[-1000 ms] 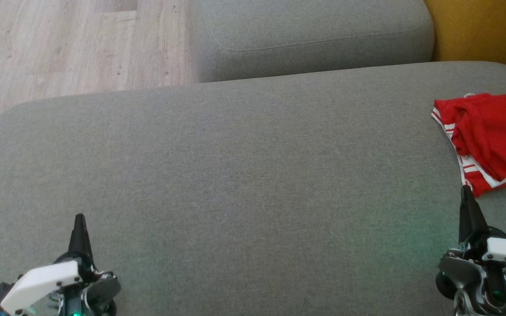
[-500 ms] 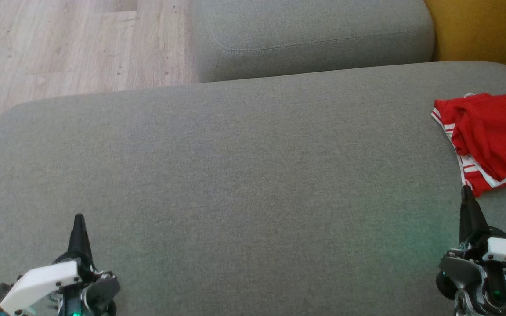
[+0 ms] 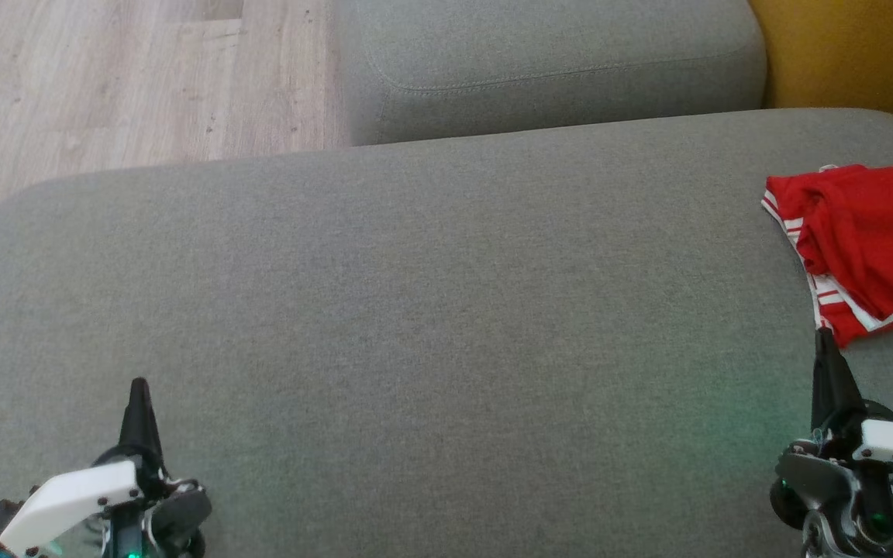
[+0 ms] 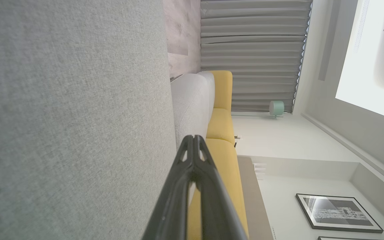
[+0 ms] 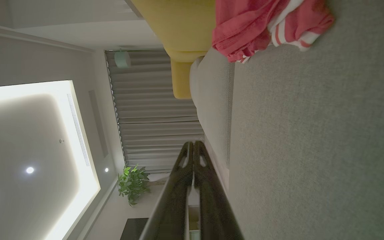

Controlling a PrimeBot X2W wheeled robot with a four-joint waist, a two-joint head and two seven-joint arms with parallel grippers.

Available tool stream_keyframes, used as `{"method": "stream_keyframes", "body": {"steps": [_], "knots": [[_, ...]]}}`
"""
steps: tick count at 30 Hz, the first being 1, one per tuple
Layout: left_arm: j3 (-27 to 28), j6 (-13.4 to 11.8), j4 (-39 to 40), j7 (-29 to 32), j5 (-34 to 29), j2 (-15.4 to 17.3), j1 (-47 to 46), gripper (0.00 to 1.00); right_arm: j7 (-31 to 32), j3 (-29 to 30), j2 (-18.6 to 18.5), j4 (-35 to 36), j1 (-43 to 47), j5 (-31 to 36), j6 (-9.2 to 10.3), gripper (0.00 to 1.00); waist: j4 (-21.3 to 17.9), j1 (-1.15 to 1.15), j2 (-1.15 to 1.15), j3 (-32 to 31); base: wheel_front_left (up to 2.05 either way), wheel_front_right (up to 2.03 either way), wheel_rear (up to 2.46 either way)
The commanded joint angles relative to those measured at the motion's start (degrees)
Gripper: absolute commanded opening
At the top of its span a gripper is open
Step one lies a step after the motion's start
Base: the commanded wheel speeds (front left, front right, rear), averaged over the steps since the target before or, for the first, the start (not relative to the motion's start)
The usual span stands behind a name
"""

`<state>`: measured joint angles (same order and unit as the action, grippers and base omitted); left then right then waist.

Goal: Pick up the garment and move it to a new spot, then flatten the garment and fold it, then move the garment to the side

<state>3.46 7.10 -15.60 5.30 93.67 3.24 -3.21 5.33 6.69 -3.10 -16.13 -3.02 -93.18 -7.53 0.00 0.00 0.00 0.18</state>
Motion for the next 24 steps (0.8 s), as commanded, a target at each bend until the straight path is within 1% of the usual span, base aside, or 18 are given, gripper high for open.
{"method": "stream_keyframes", "body": {"steps": [1, 24], "knots": [[2.0, 0.38, 1.6, 0.33, -0.61, 0.43, -2.88, 0.0, 0.53, -0.94, -0.35, 2.15, -3.09, 0.38, 0.04, 0.0, 0.0, 0.0, 0.0, 0.0, 0.0, 0.0, 0.0], [2.3, 0.38, 1.58, 0.57, -0.86, 0.22, -2.91, 0.0, 0.72, -0.71, -0.19, 2.14, -3.11, 0.57, 0.04, 0.0, 0.0, 0.0, 0.0, 0.0, 0.0, 0.0, 0.0]]}}
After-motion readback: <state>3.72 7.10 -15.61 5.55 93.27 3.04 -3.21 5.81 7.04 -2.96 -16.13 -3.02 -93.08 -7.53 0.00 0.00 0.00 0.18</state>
